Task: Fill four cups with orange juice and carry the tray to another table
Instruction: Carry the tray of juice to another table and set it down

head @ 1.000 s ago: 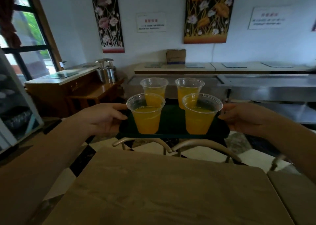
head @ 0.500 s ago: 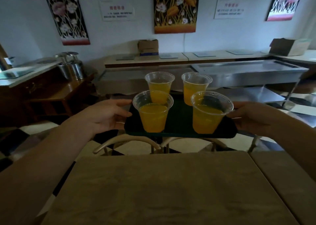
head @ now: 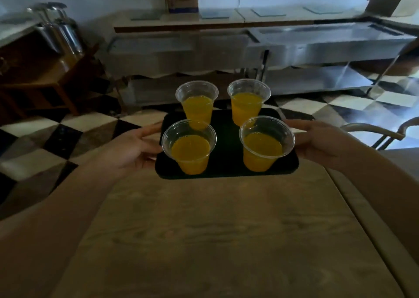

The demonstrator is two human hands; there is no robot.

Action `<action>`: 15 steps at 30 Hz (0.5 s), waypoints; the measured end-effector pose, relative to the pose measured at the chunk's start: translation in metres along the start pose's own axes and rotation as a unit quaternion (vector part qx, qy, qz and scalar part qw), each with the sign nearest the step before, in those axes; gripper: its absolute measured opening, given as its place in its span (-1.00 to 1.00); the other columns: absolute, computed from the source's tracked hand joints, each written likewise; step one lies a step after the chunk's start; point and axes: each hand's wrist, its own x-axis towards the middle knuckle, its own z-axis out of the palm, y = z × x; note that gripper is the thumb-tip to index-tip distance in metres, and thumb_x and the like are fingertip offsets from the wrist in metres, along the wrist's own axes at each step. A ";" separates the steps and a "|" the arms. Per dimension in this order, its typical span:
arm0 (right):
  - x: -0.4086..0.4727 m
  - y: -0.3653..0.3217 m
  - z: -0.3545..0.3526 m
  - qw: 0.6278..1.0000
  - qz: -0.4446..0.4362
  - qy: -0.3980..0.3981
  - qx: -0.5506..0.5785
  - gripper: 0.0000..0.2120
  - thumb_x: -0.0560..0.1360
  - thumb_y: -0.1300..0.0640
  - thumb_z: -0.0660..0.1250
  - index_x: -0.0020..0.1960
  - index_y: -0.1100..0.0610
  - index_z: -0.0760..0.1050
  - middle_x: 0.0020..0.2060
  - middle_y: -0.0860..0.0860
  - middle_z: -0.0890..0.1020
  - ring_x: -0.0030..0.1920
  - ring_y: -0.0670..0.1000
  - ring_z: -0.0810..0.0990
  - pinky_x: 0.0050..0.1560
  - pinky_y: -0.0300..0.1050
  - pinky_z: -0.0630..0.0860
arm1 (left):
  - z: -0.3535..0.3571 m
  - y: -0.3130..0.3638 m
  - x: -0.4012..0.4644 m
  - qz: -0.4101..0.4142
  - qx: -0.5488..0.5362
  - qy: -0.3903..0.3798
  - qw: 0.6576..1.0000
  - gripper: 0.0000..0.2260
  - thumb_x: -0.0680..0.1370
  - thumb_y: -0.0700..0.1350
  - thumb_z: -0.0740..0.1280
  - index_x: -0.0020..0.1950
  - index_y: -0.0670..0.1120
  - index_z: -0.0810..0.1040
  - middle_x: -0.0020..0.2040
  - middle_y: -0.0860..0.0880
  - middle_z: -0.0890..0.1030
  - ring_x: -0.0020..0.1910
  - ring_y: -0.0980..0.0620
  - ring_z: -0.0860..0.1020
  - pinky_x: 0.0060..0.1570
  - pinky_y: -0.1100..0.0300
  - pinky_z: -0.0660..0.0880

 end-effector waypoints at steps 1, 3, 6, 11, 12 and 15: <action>0.005 0.011 0.000 1.000 0.006 0.009 0.004 -0.51 0.54 0.50 0.19 0.39 0.17 0.50 0.19 0.19 0.67 0.15 0.15 0.67 0.05 0.01 0.65 | 0.000 -0.012 0.003 -0.007 -0.004 0.004 1.000 -0.51 0.54 -0.39 0.36 0.36 0.08 0.57 0.14 -0.13 0.74 0.06 -0.15 0.73 -0.20 0.02 0.68; 0.011 0.032 0.000 1.000 0.012 0.019 0.007 -0.48 0.51 0.52 0.21 0.38 0.16 0.51 0.18 0.19 0.66 0.11 0.15 0.68 0.02 -0.01 0.67 | 0.001 -0.035 0.008 -0.015 0.004 0.005 1.000 -0.47 0.53 -0.39 0.37 0.33 0.16 0.59 0.13 -0.15 0.73 0.07 -0.16 0.72 -0.18 0.01 0.68; 0.016 0.064 0.000 0.999 0.021 0.010 0.028 -0.49 0.50 0.51 0.23 0.37 0.16 0.52 0.18 0.16 0.68 0.09 0.13 0.70 -0.07 -0.02 0.67 | 0.004 -0.064 0.014 -0.038 0.003 0.014 0.999 -0.44 0.54 -0.41 0.36 0.40 0.12 0.52 0.11 -0.21 0.71 0.03 -0.16 0.73 -0.20 0.00 0.68; 0.024 0.112 0.004 0.998 0.057 0.033 0.010 -0.46 0.54 0.48 0.23 0.45 0.12 0.45 0.12 0.28 0.68 0.15 0.23 0.66 0.10 0.09 0.56 | 0.012 -0.103 0.020 -0.057 0.033 0.034 0.997 -0.40 0.55 -0.45 0.32 0.52 0.00 0.40 0.10 -0.30 0.61 0.07 -0.29 0.64 0.04 -0.17 0.61; 0.025 0.122 0.005 0.997 0.067 0.035 0.009 -0.45 0.55 0.48 0.23 0.46 0.10 0.44 0.11 0.29 0.68 0.15 0.23 0.66 0.11 0.09 0.56 | 0.013 -0.111 0.020 -0.061 0.038 0.030 0.997 -0.45 0.57 -0.44 0.31 0.53 -0.10 0.40 0.14 -0.32 0.58 0.11 -0.32 0.60 0.11 -0.20 0.59; 0.029 0.149 0.009 0.996 0.080 0.041 -0.003 -0.42 0.54 0.48 0.24 0.48 0.08 0.42 0.06 0.27 0.70 0.11 0.19 0.69 0.11 0.09 0.58 | 0.012 -0.135 0.021 -0.072 0.041 0.024 0.996 -0.53 0.60 -0.42 0.29 0.51 -0.21 0.41 0.15 -0.30 0.58 0.12 -0.27 0.58 0.19 -0.21 0.54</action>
